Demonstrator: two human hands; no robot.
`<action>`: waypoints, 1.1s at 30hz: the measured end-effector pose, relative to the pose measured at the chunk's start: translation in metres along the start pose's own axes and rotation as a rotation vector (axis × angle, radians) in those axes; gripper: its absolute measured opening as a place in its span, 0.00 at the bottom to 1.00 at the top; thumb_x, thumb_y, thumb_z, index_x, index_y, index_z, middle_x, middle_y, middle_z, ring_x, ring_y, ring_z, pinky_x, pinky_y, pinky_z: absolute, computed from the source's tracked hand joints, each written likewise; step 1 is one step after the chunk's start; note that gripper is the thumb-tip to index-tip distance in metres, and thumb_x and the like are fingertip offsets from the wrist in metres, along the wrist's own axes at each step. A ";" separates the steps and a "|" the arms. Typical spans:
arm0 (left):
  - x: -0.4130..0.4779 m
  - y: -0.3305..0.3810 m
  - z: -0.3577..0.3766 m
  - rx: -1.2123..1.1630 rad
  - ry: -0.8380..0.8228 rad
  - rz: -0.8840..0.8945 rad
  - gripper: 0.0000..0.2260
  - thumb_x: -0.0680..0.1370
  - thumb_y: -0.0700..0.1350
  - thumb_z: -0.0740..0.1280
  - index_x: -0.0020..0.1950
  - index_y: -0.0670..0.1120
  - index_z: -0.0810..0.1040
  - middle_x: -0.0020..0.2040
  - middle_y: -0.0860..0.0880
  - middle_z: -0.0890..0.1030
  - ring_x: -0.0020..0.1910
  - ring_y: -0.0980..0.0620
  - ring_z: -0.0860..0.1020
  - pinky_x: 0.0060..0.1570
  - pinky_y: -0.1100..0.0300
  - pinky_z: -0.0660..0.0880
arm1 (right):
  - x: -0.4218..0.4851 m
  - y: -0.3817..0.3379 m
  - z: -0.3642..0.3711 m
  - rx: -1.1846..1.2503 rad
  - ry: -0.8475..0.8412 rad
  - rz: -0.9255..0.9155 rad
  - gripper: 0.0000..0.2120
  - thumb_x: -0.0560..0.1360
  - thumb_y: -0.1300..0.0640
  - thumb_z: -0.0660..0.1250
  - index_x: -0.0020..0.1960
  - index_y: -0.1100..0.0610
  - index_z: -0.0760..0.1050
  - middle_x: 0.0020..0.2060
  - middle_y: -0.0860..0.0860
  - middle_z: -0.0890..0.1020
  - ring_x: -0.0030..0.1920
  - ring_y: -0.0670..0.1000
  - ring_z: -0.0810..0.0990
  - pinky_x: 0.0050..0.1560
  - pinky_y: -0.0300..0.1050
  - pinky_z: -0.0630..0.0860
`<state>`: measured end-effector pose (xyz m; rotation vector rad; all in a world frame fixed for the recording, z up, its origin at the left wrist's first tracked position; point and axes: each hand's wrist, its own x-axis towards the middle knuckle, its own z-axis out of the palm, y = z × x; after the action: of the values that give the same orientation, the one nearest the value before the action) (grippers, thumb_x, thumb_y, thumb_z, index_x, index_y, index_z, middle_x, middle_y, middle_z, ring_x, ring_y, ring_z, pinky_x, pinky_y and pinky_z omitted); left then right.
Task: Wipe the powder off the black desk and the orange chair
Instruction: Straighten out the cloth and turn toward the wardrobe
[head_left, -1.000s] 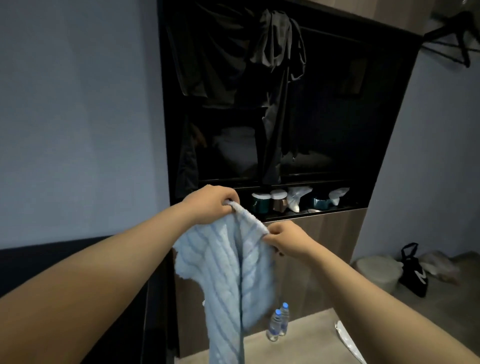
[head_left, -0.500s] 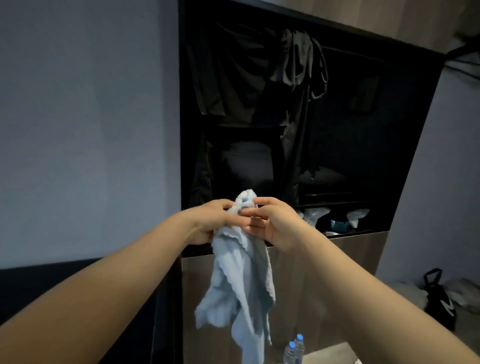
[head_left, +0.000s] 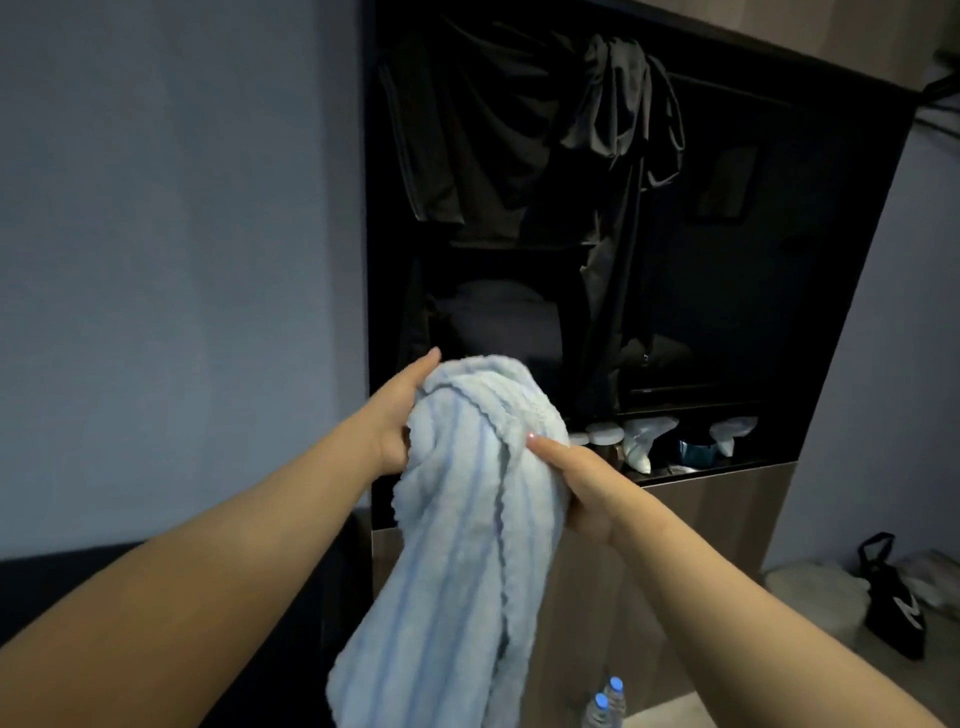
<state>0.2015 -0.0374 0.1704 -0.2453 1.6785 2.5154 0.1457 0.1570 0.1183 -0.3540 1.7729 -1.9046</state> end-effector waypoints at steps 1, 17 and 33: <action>0.007 -0.015 -0.010 -0.054 0.026 -0.109 0.30 0.73 0.66 0.61 0.61 0.42 0.78 0.53 0.40 0.82 0.48 0.42 0.82 0.47 0.48 0.77 | 0.004 0.001 -0.001 0.011 0.095 0.051 0.19 0.70 0.46 0.72 0.55 0.57 0.79 0.47 0.54 0.85 0.47 0.54 0.83 0.45 0.47 0.78; 0.052 -0.075 -0.029 1.290 0.249 -0.054 0.07 0.68 0.46 0.69 0.38 0.45 0.73 0.41 0.48 0.76 0.41 0.50 0.74 0.40 0.59 0.69 | 0.071 0.025 -0.022 -0.041 -0.074 0.143 0.28 0.72 0.68 0.66 0.69 0.51 0.67 0.59 0.57 0.75 0.52 0.56 0.79 0.38 0.46 0.77; 0.159 -0.077 -0.031 0.094 0.500 -0.150 0.08 0.80 0.43 0.59 0.45 0.40 0.73 0.37 0.45 0.73 0.35 0.50 0.71 0.34 0.60 0.69 | 0.160 0.075 -0.079 0.043 -0.222 0.414 0.26 0.69 0.61 0.69 0.65 0.61 0.68 0.51 0.62 0.80 0.42 0.61 0.82 0.38 0.50 0.79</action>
<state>0.0611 -0.0364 0.0578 -1.0207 1.8423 2.3836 -0.0145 0.1380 0.0112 -0.1582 1.5178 -1.5444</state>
